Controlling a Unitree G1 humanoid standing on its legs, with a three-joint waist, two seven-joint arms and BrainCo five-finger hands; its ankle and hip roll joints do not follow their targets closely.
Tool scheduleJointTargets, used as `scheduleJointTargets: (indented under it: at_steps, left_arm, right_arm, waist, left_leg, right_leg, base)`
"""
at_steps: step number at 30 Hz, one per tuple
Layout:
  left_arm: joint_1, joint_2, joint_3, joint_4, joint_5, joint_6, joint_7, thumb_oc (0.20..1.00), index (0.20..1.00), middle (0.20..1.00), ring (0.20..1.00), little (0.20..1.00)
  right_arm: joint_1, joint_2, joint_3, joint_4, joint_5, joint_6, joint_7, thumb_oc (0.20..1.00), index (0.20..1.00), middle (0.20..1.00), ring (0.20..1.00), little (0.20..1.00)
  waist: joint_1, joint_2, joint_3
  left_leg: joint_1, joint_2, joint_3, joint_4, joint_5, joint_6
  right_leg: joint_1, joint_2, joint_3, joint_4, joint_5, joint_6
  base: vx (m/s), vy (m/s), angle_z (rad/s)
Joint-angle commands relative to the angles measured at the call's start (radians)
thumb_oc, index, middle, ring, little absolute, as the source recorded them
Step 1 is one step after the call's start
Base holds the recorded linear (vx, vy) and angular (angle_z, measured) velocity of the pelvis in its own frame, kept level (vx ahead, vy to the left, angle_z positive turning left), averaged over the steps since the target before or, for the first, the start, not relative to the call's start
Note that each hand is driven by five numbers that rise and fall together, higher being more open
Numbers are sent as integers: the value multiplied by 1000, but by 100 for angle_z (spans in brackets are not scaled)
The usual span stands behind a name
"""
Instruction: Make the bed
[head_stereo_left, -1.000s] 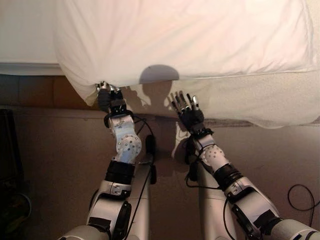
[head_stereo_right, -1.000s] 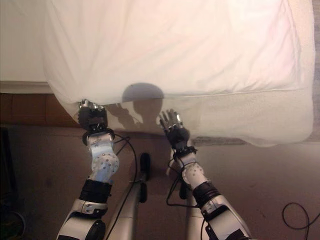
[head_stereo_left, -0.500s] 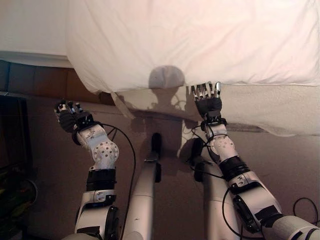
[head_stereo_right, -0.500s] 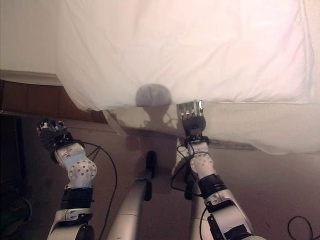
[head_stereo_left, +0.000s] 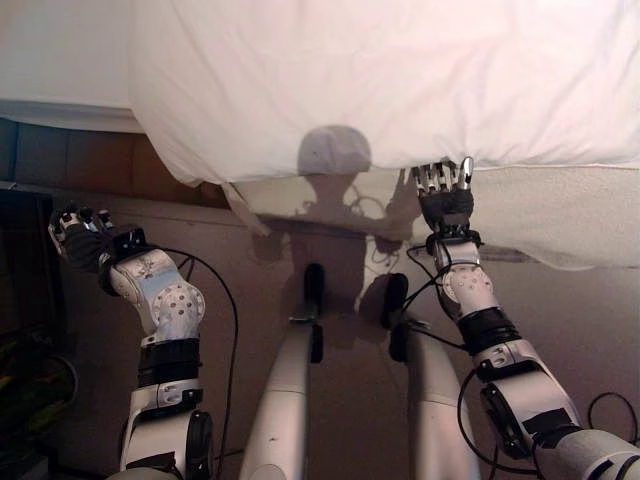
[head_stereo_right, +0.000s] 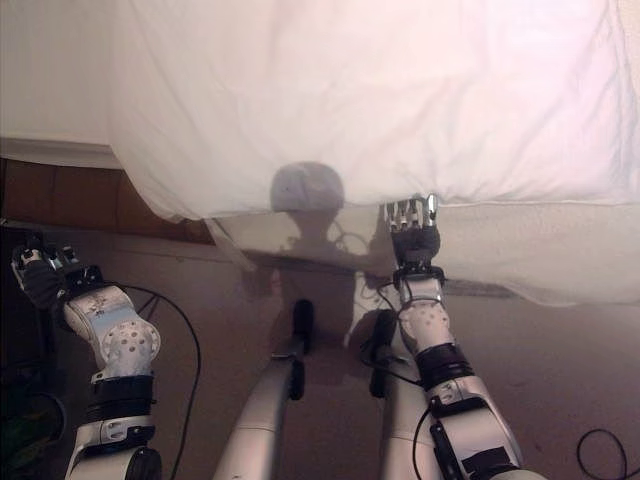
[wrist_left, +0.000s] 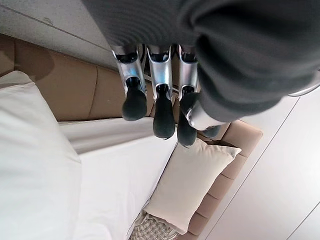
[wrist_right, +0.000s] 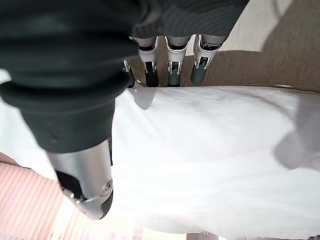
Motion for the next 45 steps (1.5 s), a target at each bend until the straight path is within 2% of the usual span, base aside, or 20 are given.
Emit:
scheduleJointTargets:
  at_steps: [1, 2, 3, 4, 12, 16, 21, 24, 29, 32, 38, 40, 45]
  left_arm:
    - [53, -15, -17, -34, 39, 5, -82, 558, 558, 558, 558, 558]
    - [54, -16, -18, -34, 36, 5, -86, 627, 627, 627, 627, 627]
    - [55, -16, -18, -33, 34, 4, -87, 893, 893, 893, 893, 893]
    - [61, -39, -41, -35, 10, 9, -112, 1000, 1000, 1000, 1000, 1000]
    - [86, -81, -121, -18, -66, 52, -192, 1000, 1000, 1000, 1000, 1000]
    - [107, -97, -172, -1, -127, 82, -264, 1000, 1000, 1000, 1000, 1000]
    - [155, -123, -270, 33, -199, 142, -340, 1000, 1000, 1000, 1000, 1000]
    - [187, -140, -371, 62, -261, 196, -401, 1000, 1000, 1000, 1000, 1000]
    - [191, -152, -447, 136, -327, 251, -447, 1000, 1000, 1000, 1000, 1000]
    - [159, -177, -510, 198, -382, 283, -489, 1000, 1000, 1000, 1000, 1000]
    - [102, -200, -524, 251, -416, 303, -559, 1000, 1000, 1000, 1000, 1000]
    - [58, -202, -505, 251, -419, 298, -619, 1000, 1000, 1000, 1000, 1000]
    - [-13, -190, -471, 243, -424, 281, -692, 1000, 1000, 1000, 1000, 1000]
  right_arm:
    - [36, -24, -14, -27, -37, 8, 28, 1000, 1000, 1000, 1000, 1000]
    - [37, -25, -15, -26, -37, 8, 29, 1000, 1000, 1000, 1000, 1000]
    - [38, -25, -15, -26, -36, 9, 29, 1000, 1000, 1000, 1000, 1000]
    - [40, -17, -8, -22, -34, 17, 38, 1000, 1000, 1000, 1000, 1000]
    - [65, -17, 3, 0, -35, 38, 56, 1000, 1000, 1000, 1000, 1000]
    - [81, -16, -6, 17, -27, 46, 68, 1000, 1000, 1000, 1000, 1000]
    - [92, -22, -8, 27, -26, 58, 85, 1000, 1000, 1000, 1000, 1000]
    - [94, -19, 3, 28, -32, 64, 95, 1000, 1000, 1000, 1000, 1000]
    - [100, -12, 28, 22, -41, 66, 100, 1000, 1000, 1000, 1000, 1000]
    - [150, 0, 78, 8, -75, 78, 107, 1000, 1000, 1000, 1000, 1000]
    - [255, 23, 130, 11, -125, 90, 120, 1000, 1000, 1000, 1000, 1000]
    - [326, 38, 156, 12, -158, 92, 129, 1000, 1000, 1000, 1000, 1000]
    - [415, 39, 192, 14, -185, 106, 148, 1000, 1000, 1000, 1000, 1000]
  waist:
    - [-16, 56, -85]
    - [-15, 57, -86]
    - [-15, 57, -86]
    - [-16, 57, -82]
    - [-23, 52, -73]
    - [-27, 53, -67]
    - [-33, 55, -57]
    - [-43, 56, -49]
    - [-55, 53, -44]
    - [-77, 38, -43]
    - [-108, 10, -53]
    - [-125, -12, -61]
    - [-150, -38, -81]
  left_leg:
    - [-26, -39, 38, 3, -46, 39]
    - [-27, -39, 38, 3, -46, 39]
    - [-27, -39, 37, 3, -46, 39]
    - [-17, -42, 37, 1, -53, 38]
    - [-20, -42, 37, 4, -48, 40]
    - [-12, -41, 41, -7, -45, 41]
    - [-6, -40, 41, -5, -50, 43]
    - [-1, -38, 46, -10, -46, 42]
    - [-2, -33, 53, -6, -45, 41]
    - [2, -27, 61, -14, -42, 39]
    - [-10, -16, 72, -2, -47, 37]
    - [-16, -10, 77, 2, -48, 33]
    - [-35, 1, 82, 11, -52, 29]
  right_leg:
    - [8, -11, 42, -98, 40, 127]
    - [8, -11, 41, -98, 39, 127]
    - [8, -11, 41, -98, 39, 127]
    - [16, -11, 42, -97, 33, 128]
    - [14, -13, 39, -97, 41, 127]
    - [20, -14, 37, -107, 43, 128]
    - [26, -11, 36, -108, 38, 128]
    - [31, -8, 38, -116, 42, 128]
    - [27, -5, 45, -114, 45, 127]
    - [27, -1, 50, -125, 52, 127]
    - [13, 7, 58, -117, 54, 125]
    - [3, 13, 61, -118, 57, 124]
    - [-16, 23, 70, -116, 61, 123]
  base:
    - [0, 0, 0]
    - [0, 0, 0]
    - [0, 0, 0]
    - [0, 0, 0]
    - [0, 0, 0]
    - [0, 0, 0]
    - [0, 0, 0]
    - [0, 0, 0]
    - [-5, -2, -4]
    - [-7, -3, -7]
    - [-4, -12, -4]
    - [-6, -13, -8]
    - [-1, -17, -14]
